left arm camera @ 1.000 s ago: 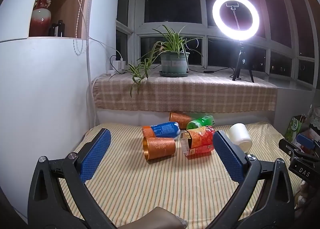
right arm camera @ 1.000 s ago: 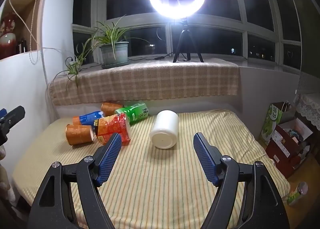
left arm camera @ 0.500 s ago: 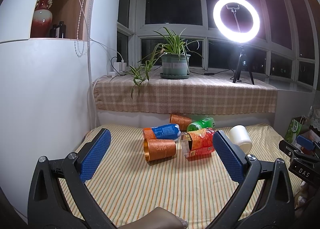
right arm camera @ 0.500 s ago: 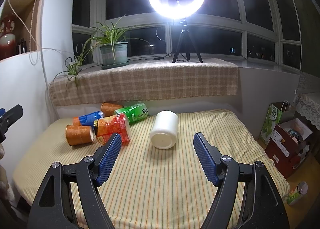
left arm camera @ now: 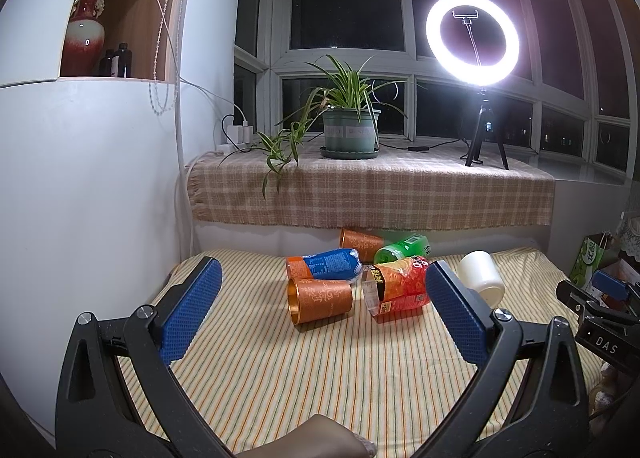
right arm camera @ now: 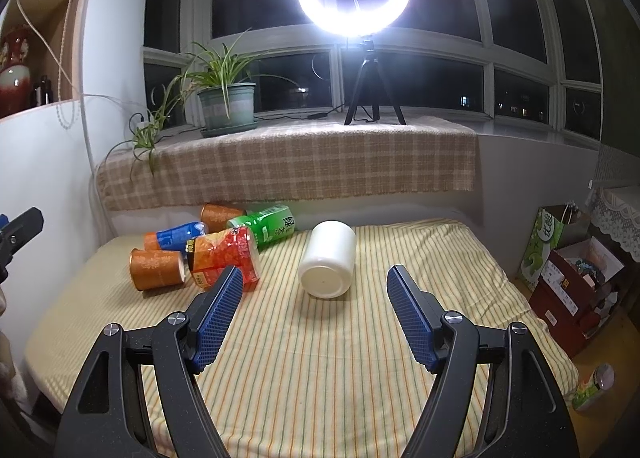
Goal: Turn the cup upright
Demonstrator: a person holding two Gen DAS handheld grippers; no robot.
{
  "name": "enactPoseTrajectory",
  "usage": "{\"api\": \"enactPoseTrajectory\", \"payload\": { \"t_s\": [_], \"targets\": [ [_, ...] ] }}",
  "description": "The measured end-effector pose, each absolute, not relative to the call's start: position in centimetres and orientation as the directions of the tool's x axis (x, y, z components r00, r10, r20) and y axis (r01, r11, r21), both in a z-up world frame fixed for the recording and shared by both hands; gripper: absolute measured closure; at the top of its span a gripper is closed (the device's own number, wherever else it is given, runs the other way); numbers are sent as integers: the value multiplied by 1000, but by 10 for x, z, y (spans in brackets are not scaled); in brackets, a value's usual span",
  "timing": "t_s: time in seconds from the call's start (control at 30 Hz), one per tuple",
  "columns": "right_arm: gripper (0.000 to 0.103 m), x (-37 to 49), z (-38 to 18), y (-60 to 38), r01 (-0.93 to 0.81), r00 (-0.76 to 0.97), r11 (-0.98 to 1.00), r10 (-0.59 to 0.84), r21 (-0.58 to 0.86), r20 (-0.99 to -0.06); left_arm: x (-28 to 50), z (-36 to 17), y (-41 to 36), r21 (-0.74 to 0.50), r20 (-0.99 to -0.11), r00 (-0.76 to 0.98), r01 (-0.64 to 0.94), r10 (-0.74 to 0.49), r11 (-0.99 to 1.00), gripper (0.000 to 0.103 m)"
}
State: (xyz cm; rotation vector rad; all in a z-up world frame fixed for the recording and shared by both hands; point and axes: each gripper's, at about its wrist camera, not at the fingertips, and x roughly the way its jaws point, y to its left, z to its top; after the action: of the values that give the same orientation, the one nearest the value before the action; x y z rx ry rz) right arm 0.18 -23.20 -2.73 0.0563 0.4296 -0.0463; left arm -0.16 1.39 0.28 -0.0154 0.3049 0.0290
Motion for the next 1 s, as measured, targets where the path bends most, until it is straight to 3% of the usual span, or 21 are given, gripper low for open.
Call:
{"api": "enactPoseTrajectory", "payload": {
  "t_s": [1.0],
  "targets": [
    [29, 7, -30, -231, 61, 902, 997, -38, 39, -431, -2, 3, 14, -10, -302, 953, -31, 27, 999, 0]
  ]
}}
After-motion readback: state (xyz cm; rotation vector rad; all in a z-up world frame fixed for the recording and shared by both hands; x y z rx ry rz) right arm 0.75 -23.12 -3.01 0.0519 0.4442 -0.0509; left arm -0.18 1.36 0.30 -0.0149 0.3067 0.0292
